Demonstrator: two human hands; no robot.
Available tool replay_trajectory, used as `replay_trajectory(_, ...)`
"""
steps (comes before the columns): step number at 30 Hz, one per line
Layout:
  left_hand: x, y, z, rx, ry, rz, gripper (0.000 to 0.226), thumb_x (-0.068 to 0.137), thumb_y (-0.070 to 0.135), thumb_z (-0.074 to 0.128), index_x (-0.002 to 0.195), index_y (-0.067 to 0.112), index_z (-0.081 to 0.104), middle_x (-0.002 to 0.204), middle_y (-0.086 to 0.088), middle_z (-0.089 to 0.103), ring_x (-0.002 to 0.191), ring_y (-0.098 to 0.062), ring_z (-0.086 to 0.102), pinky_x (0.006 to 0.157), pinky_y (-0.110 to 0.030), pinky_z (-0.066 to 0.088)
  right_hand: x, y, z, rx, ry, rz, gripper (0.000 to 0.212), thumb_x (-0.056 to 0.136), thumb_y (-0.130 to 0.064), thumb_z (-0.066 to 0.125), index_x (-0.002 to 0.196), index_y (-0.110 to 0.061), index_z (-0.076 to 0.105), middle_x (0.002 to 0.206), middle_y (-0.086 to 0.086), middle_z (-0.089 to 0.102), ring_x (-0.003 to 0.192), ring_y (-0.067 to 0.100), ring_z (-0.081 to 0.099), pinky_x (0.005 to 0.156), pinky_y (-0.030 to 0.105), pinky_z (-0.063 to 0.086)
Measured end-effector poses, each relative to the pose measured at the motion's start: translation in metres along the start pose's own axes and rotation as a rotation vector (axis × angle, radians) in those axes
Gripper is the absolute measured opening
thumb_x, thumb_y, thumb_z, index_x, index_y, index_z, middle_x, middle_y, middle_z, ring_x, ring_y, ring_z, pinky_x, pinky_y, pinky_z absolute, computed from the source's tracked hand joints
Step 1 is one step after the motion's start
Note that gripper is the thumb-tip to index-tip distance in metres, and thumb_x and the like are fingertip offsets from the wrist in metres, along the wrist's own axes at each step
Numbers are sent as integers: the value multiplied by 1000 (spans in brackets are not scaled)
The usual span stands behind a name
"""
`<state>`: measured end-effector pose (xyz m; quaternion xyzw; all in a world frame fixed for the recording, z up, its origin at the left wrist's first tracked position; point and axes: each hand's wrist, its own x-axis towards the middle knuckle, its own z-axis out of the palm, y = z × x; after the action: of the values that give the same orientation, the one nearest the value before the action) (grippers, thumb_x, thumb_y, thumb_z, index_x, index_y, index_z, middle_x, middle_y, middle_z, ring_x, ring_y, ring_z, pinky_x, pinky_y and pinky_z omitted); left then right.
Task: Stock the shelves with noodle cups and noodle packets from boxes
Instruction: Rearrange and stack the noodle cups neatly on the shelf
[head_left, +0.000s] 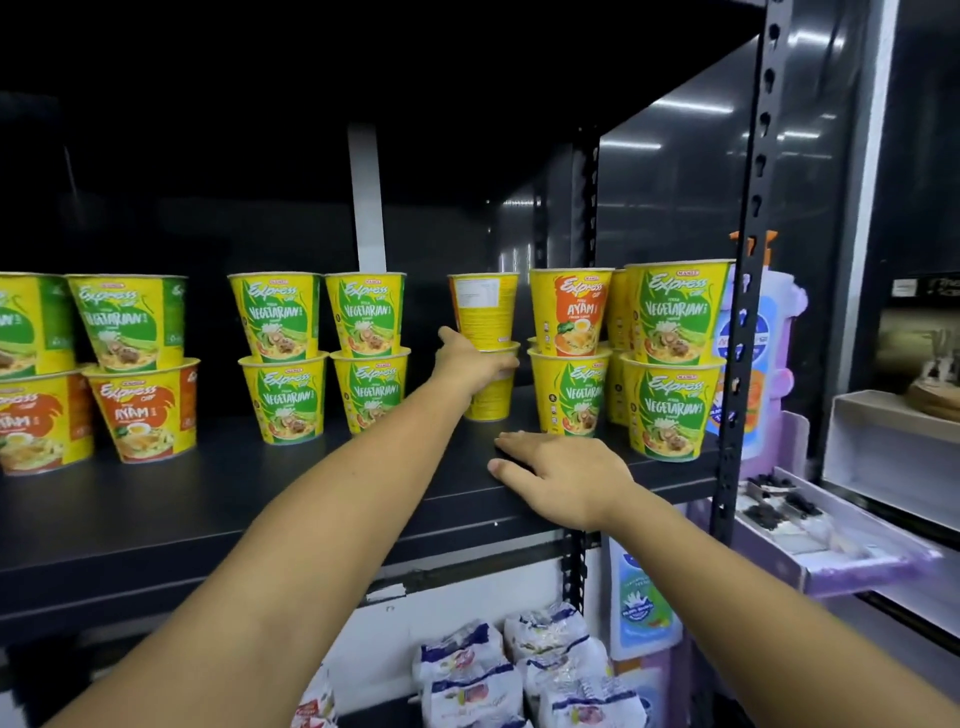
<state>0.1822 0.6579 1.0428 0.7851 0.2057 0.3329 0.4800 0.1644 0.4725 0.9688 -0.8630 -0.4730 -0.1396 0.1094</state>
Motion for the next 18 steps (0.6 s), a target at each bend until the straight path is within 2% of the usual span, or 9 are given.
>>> replay_trajectory(1, 3, 1, 1, -4, -7, -10, 85, 73, 28, 93, 131, 15, 33, 119, -3, 59, 102, -21, 62, 63, -23, 51, 0, 0, 0, 0, -4, 0, 62, 102, -67, 25, 153, -35, 43, 157, -12, 45, 143, 16, 44, 106, 41, 45)
replay_trajectory(3, 9, -1, 1, 9, -14, -18, 87, 65, 30, 97, 127, 15, 37, 120, -5, 63, 103, -23, 66, 82, -35, 58, 0, 1, -1, 1, -7, -2, 63, 102, -68, 25, 153, -36, 42, 158, -13, 43, 144, 14, 42, 107, 41, 44)
replay_trajectory(4, 12, -2, 2, 16, -14, -20, 88, 62, 32, 98, 126, 15, 40, 121, -6, 65, 104, -24, 68, 85, -38, 58, 0, 1, -1, 4, -6, 1, 64, 101, -68, 25, 153, -36, 42, 159, -13, 43, 145, 13, 41, 108, 41, 44)
replay_trajectory(7, 11, -5, -1, 39, -12, -4, 82, 69, 33, 95, 129, 13, 44, 120, -4, 62, 102, -21, 64, 69, -27, 51, 1, 2, 0, 11, 0, 4, 65, 101, -70, 25, 153, -37, 42, 158, -15, 42, 145, 12, 40, 108, 40, 43)
replay_trajectory(8, 12, -6, -2, 50, -5, 10, 81, 70, 34, 95, 130, 13, 43, 119, -4, 62, 103, -22, 62, 70, -28, 50, 1, 2, 0, 12, 2, 5, 65, 100, -70, 25, 153, -37, 42, 158, -15, 43, 145, 12, 40, 108, 40, 43)
replay_trajectory(11, 5, -8, -9, 99, -13, 29, 87, 63, 44, 95, 129, 16, 45, 122, -5, 63, 108, -26, 64, 93, -42, 56, 2, 3, 0, 16, 9, 6, 64, 100, -71, 25, 152, -38, 43, 157, -16, 45, 143, 12, 42, 108, 40, 43)
replay_trajectory(12, 3, -10, -12, 99, -18, 39, 89, 60, 47, 95, 128, 17, 46, 122, -5, 64, 109, -26, 64, 96, -45, 55, 1, 3, 0, 16, 11, 5, 64, 100, -71, 24, 152, -38, 43, 157, -16, 45, 144, 11, 42, 108, 40, 43)
replay_trajectory(14, -6, -12, -19, 83, -37, 52, 90, 58, 48, 94, 127, 18, 46, 122, -4, 65, 109, -25, 65, 97, -47, 55, 1, 4, 0, 13, 20, 0, 64, 100, -71, 24, 152, -39, 43, 156, -18, 45, 143, 11, 42, 108, 40, 44)
replay_trajectory(18, -32, -14, -39, 66, -82, 113, 77, 69, 42, 93, 124, 24, 43, 121, 1, 64, 110, -21, 63, 96, -43, 54, -3, 0, -2, 20, 35, -6, 60, 100, -69, 26, 145, -37, 49, 149, -17, 53, 137, 13, 49, 103, 41, 47)
